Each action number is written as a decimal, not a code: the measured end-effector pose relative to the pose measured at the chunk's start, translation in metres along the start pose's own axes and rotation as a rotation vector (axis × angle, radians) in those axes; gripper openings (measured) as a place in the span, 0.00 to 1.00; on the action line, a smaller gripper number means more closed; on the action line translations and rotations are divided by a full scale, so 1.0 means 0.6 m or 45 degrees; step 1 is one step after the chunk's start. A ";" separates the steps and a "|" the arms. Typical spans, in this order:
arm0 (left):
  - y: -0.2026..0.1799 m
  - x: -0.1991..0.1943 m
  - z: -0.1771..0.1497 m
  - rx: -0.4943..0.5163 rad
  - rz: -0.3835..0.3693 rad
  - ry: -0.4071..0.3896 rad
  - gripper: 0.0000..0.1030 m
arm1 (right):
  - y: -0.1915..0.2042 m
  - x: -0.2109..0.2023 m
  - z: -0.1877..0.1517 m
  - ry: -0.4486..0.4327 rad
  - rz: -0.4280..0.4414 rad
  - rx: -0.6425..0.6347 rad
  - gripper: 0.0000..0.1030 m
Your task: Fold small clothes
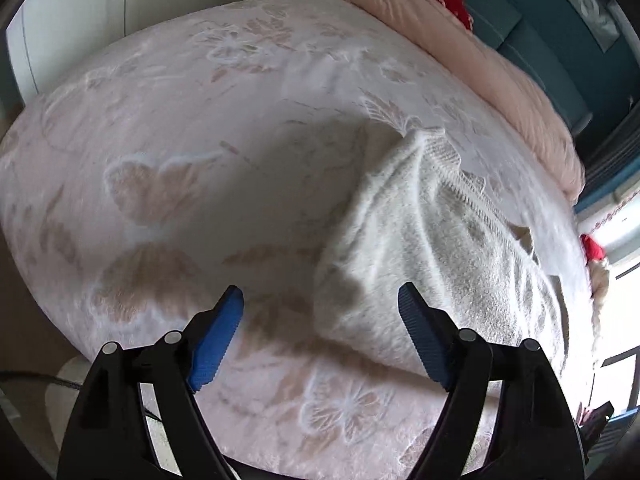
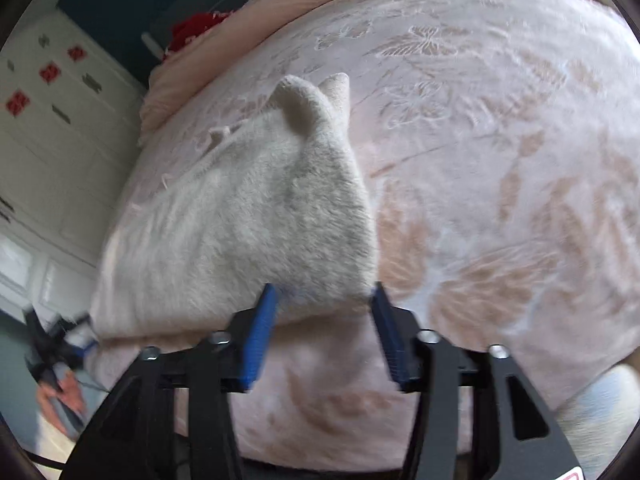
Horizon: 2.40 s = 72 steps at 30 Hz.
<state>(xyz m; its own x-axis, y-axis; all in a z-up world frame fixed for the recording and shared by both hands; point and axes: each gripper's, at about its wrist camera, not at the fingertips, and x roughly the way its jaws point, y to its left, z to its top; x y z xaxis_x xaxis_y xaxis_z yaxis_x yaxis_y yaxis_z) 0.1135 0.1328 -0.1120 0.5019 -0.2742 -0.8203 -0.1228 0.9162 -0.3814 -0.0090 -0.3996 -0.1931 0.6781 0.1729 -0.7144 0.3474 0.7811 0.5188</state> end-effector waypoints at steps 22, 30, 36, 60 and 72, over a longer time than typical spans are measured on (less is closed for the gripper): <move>-0.078 -0.041 0.026 0.230 0.087 -0.023 0.14 | 0.008 -0.086 0.057 -0.182 -0.237 -0.073 0.33; -0.232 0.085 0.106 0.358 0.040 -0.017 0.46 | 0.095 0.039 0.183 -0.133 -0.268 -0.291 0.51; -0.213 0.181 0.118 0.340 0.248 0.051 0.44 | 0.099 0.135 0.246 0.012 -0.310 -0.324 0.07; -0.157 0.054 0.054 0.250 0.161 -0.011 0.63 | 0.291 0.132 0.091 0.013 -0.102 -0.583 0.13; -0.008 0.038 -0.013 -0.310 -0.048 0.045 0.77 | 0.356 0.238 -0.001 0.212 -0.084 -0.654 0.10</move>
<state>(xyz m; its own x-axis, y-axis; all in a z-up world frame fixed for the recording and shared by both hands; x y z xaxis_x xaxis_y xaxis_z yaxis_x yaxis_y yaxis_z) 0.1186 0.1197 -0.1321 0.4800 -0.3211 -0.8164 -0.3094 0.8088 -0.5001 0.1619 -0.2076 -0.1845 0.5393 0.1740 -0.8239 -0.0038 0.9789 0.2043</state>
